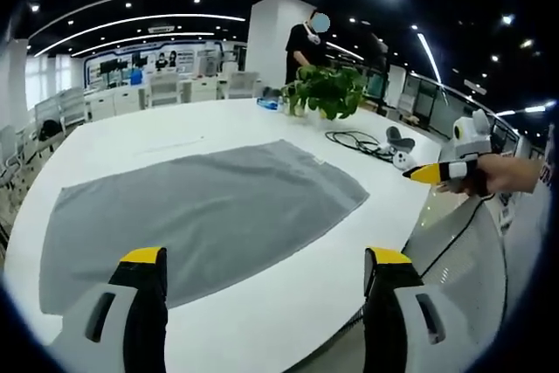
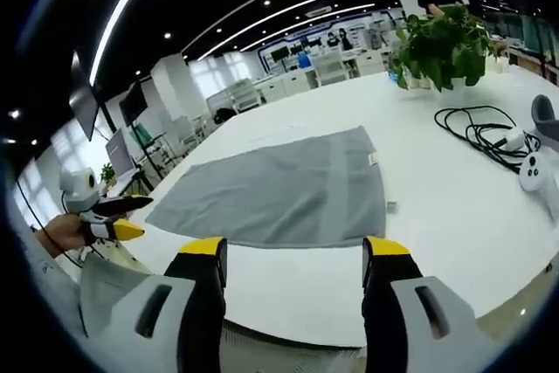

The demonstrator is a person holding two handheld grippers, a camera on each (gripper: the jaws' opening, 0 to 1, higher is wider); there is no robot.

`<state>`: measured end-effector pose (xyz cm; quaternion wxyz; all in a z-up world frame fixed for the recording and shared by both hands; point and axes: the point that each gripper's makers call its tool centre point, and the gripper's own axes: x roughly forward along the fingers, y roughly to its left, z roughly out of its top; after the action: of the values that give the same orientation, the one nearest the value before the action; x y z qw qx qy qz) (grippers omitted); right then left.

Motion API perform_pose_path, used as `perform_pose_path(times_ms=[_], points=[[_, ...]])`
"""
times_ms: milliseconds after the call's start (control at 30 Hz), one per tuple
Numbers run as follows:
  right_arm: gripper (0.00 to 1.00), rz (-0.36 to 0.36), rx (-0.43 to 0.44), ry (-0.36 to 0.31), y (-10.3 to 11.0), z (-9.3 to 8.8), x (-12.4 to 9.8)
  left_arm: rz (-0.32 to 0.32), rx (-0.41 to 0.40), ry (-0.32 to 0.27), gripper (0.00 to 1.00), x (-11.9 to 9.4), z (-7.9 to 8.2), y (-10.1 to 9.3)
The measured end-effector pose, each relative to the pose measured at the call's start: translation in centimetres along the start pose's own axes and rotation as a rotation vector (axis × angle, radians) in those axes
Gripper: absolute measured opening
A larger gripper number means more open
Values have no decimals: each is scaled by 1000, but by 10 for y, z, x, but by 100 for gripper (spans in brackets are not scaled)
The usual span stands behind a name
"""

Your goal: Fold the towel on the table until its edges align and the towel forms a compact rectangular stack.

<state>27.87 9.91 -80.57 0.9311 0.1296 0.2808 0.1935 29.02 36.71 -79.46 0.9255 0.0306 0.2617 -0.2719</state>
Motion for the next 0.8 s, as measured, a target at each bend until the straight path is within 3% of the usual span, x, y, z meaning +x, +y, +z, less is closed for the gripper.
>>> perform_pose_path(times_ms=[67,200,567,667,800], points=[[63,1,6,18,-2,-1,1,0,0,-2,96,2,4,-2],[63,-9,-36,-7,-11,9,-2,-12,13,-18,96,5,12,-10],[62,-42,-59,-46,-36,31,-13,-64,34,35,95,16,-5,-32],[62,-46,-72,-43,-40,34,-13,-104,-7,3,92,24,2,-44],[60,-52,-92,-50,-46,41,-15,-134,7,6,90,34,8,-58]])
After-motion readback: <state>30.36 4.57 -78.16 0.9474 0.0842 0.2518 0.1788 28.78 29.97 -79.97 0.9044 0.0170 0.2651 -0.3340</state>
